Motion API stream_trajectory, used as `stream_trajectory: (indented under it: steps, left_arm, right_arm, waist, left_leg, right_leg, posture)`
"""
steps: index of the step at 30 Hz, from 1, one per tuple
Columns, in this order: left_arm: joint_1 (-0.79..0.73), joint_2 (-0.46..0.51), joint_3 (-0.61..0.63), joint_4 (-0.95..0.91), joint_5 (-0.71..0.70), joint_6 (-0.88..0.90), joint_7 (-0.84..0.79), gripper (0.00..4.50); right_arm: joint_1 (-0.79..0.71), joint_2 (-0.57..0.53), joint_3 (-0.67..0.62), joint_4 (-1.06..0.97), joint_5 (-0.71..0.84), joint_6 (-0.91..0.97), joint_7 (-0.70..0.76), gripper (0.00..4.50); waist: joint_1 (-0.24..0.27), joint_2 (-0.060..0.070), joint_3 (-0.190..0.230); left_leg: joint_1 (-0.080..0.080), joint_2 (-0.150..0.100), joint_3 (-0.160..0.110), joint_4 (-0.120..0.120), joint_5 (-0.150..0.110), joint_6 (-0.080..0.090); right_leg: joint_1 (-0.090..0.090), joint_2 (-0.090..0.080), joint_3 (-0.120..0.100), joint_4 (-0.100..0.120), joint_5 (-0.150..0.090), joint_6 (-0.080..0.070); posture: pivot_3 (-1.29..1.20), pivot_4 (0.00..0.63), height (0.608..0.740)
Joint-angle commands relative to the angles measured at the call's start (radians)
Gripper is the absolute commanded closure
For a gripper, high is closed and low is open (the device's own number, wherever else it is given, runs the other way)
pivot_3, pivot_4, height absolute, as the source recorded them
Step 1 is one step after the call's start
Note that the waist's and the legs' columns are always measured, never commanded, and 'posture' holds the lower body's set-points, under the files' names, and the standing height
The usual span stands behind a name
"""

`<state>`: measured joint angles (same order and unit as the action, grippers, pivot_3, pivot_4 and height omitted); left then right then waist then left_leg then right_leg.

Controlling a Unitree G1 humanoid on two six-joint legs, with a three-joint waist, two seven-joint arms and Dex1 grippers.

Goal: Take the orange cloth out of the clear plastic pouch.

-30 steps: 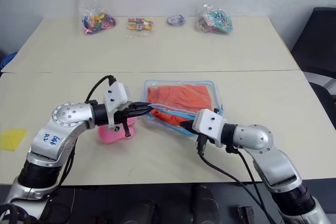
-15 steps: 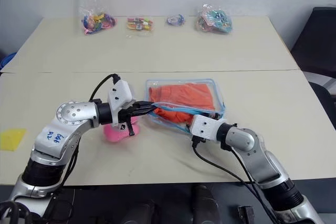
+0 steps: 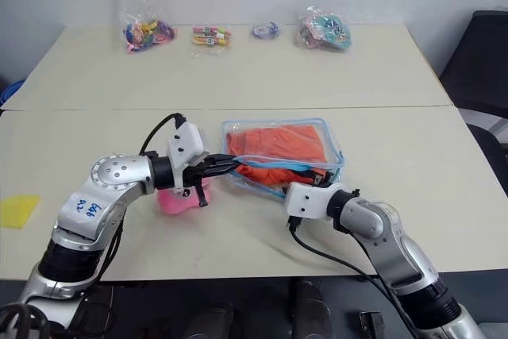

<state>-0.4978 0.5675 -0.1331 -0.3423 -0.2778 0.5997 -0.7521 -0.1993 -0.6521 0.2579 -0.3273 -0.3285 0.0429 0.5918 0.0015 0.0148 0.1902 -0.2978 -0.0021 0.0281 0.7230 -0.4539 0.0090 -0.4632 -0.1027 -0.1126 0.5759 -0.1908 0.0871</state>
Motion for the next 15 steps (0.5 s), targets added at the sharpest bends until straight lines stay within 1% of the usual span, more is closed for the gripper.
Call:
stream_trajectory:
  steps: [1, 3, 6, 7, 11, 15]
  left_arm:
    - [-0.028, -0.009, 0.010, -0.018, -0.002, -0.017, 0.009, 4.50]
    - [-0.032, -0.013, 0.009, -0.021, -0.003, -0.014, 0.009, 4.50]
    - [-0.034, -0.016, 0.007, -0.028, -0.007, -0.009, 0.009, 4.50]
    - [-0.035, -0.016, 0.007, -0.028, -0.007, -0.009, 0.009, 4.50]
    - [-0.038, -0.017, 0.007, -0.021, -0.006, -0.010, 0.009, 4.50]
    - [-0.043, -0.020, 0.009, -0.023, -0.010, -0.004, 0.013, 4.50]
  right_arm:
    - [0.006, 0.008, -0.010, -0.010, -0.053, -0.008, -0.038, 1.73]
    - [0.001, 0.014, -0.002, 0.008, -0.094, -0.015, -0.065, 1.19]
    - [-0.005, 0.024, -0.002, 0.025, -0.139, -0.033, -0.103, 0.14]
    - [-0.006, 0.026, -0.003, 0.027, -0.147, -0.043, -0.112, 0.02]
    - [-0.008, 0.039, -0.004, 0.044, -0.168, -0.022, -0.116, 0.02]
    - [-0.057, 0.068, 0.036, 0.138, -0.211, -0.026, -0.130, 0.02]
  waist:
    - [-0.001, 0.000, 0.000]
    - [-0.002, 0.000, 0.000]
    - [-0.002, 0.000, 0.000]
    - [-0.002, 0.000, 0.000]
    - [-0.002, 0.000, 0.000]
    - [-0.004, -0.001, -0.001]
  left_leg:
    - [0.000, 0.000, 0.000, 0.000, 0.000, 0.000]
    - [0.000, 0.000, 0.000, 0.000, 0.000, 0.000]
    - [0.000, 0.000, 0.001, 0.000, 0.000, 0.000]
    - [0.000, 0.000, 0.001, 0.000, 0.000, 0.000]
    - [0.000, 0.000, 0.001, 0.000, 0.000, 0.000]
    - [0.000, 0.000, 0.002, 0.000, 0.000, 0.000]
  right_leg:
    - [0.000, 0.000, 0.000, 0.000, 0.000, 0.000]
    - [0.000, 0.000, 0.000, 0.000, 0.000, 0.000]
    - [0.001, 0.000, 0.001, 0.000, 0.000, 0.000]
    - [0.001, 0.000, 0.002, 0.000, 0.000, 0.000]
    - [0.001, 0.000, 0.002, 0.000, 0.000, 0.000]
    - [0.002, 0.000, 0.002, 0.001, 0.000, 0.000]
  posture:
    - [0.00, 0.150, 0.740]
    - [0.00, 0.150, 0.740]
    - [0.00, 0.150, 0.740]
    - [0.00, 0.150, 0.740]
    - [0.00, 0.150, 0.740]
    - [0.00, 0.150, 0.740]
